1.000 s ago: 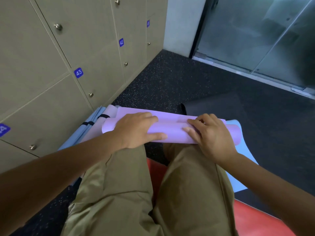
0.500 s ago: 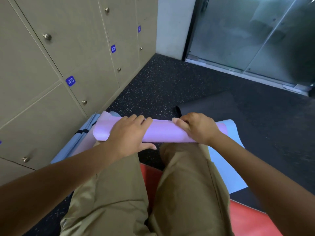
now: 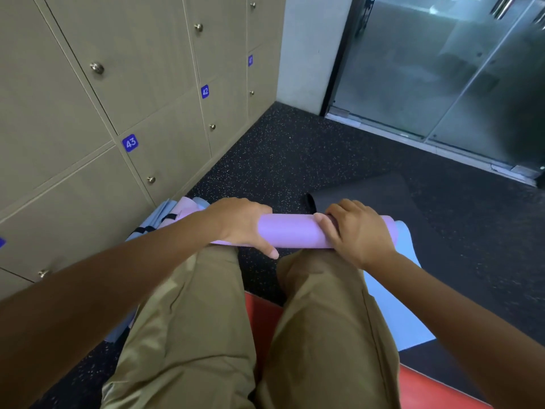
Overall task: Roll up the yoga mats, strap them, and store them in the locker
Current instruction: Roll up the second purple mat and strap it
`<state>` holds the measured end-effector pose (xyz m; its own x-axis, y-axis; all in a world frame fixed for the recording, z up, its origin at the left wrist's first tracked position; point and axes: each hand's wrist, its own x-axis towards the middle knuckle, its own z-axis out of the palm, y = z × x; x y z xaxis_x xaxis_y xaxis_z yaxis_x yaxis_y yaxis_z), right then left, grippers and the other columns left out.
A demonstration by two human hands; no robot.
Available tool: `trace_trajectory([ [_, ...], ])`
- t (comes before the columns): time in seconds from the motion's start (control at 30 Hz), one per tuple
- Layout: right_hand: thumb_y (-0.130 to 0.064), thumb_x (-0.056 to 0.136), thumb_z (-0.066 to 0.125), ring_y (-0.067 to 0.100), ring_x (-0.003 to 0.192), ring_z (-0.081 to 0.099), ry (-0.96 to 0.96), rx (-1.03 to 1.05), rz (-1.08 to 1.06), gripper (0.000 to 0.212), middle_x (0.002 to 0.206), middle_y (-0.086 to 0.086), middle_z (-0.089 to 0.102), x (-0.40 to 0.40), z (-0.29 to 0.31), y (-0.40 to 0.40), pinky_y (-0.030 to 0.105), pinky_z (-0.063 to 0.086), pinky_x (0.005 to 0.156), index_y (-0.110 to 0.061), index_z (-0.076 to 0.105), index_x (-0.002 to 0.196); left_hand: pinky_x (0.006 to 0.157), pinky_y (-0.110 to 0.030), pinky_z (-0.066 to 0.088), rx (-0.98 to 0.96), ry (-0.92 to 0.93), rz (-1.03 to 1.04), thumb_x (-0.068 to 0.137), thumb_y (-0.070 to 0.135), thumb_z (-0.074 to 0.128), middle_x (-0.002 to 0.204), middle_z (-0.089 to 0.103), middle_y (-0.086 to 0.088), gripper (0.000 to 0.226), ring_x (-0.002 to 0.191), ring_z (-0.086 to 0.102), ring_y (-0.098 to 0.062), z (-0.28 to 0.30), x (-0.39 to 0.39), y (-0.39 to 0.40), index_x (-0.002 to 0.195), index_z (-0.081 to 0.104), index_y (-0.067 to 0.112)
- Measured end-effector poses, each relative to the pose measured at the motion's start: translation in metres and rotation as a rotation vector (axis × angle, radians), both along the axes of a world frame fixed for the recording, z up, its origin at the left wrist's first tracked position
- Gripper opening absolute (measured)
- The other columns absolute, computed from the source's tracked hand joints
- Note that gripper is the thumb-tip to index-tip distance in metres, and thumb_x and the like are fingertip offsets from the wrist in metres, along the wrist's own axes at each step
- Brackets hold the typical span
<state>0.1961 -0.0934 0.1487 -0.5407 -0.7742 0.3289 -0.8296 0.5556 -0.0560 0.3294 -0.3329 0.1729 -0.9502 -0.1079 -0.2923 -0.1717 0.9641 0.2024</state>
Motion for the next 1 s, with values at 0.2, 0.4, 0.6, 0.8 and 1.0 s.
trace_trajectory([
  [0.2, -0.052, 0.102, 0.025, 0.028, 0.065, 0.055, 0.052, -0.021, -0.077, 0.062, 0.067, 0.001, 0.056, -0.004, -0.003, -0.013, 0.034, 0.03, 0.059, -0.017, 0.063, 0.069, 0.079, -0.04, 0.052, 0.087, -0.034, -0.015, 0.057, 0.087, 0.07, 0.093, 0.061, 0.013, 0.067, 0.088, 0.059, -0.013, -0.003, -0.013, -0.013, 0.096, 0.056, 0.034],
  [0.4, -0.053, 0.105, 0.022, 0.026, 0.072, 0.055, -0.138, 0.172, -0.114, 0.059, 0.072, -0.001, 0.055, -0.013, 0.01, -0.03, 0.036, 0.041, 0.061, -0.021, 0.055, 0.068, 0.067, -0.035, 0.044, -0.339, 0.4, -0.199, 0.059, 0.095, 0.054, 0.093, 0.057, 0.006, 0.09, 0.082, 0.054, -0.019, -0.027, 0.0, -0.006, 0.112, 0.056, 0.022],
  [0.6, -0.054, 0.107, 0.022, 0.026, 0.073, 0.053, -0.24, 0.255, -0.162, 0.063, 0.067, -0.002, 0.051, -0.018, 0.018, -0.04, 0.036, 0.036, 0.064, -0.018, 0.053, 0.066, 0.062, -0.034, 0.038, -0.364, 0.398, -0.069, 0.064, 0.087, 0.067, 0.091, 0.062, 0.002, 0.084, 0.084, 0.063, -0.024, -0.028, -0.009, 0.006, 0.114, 0.054, 0.02],
  [0.8, -0.063, 0.1, 0.012, 0.026, 0.082, 0.058, -0.055, 0.088, -0.067, 0.069, 0.079, -0.003, 0.058, -0.028, 0.016, -0.033, 0.037, 0.035, 0.069, -0.02, 0.063, 0.083, 0.064, -0.035, 0.035, -0.31, 0.309, -0.059, 0.07, 0.085, 0.064, 0.094, 0.067, 0.005, 0.071, 0.079, 0.059, -0.024, 0.0, -0.028, -0.005, 0.107, 0.049, 0.026],
  [1.0, -0.094, 0.076, 0.035, 0.025, 0.105, 0.061, 0.023, 0.192, 0.14, 0.095, 0.118, -0.001, 0.066, -0.041, 0.053, -0.015, 0.043, 0.049, 0.09, -0.022, 0.056, 0.135, 0.055, -0.032, 0.032, -0.171, 0.152, -0.051, 0.063, 0.084, 0.07, 0.081, 0.055, 0.011, 0.065, 0.08, 0.055, -0.022, 0.048, -0.041, -0.021, 0.096, 0.054, 0.03],
])
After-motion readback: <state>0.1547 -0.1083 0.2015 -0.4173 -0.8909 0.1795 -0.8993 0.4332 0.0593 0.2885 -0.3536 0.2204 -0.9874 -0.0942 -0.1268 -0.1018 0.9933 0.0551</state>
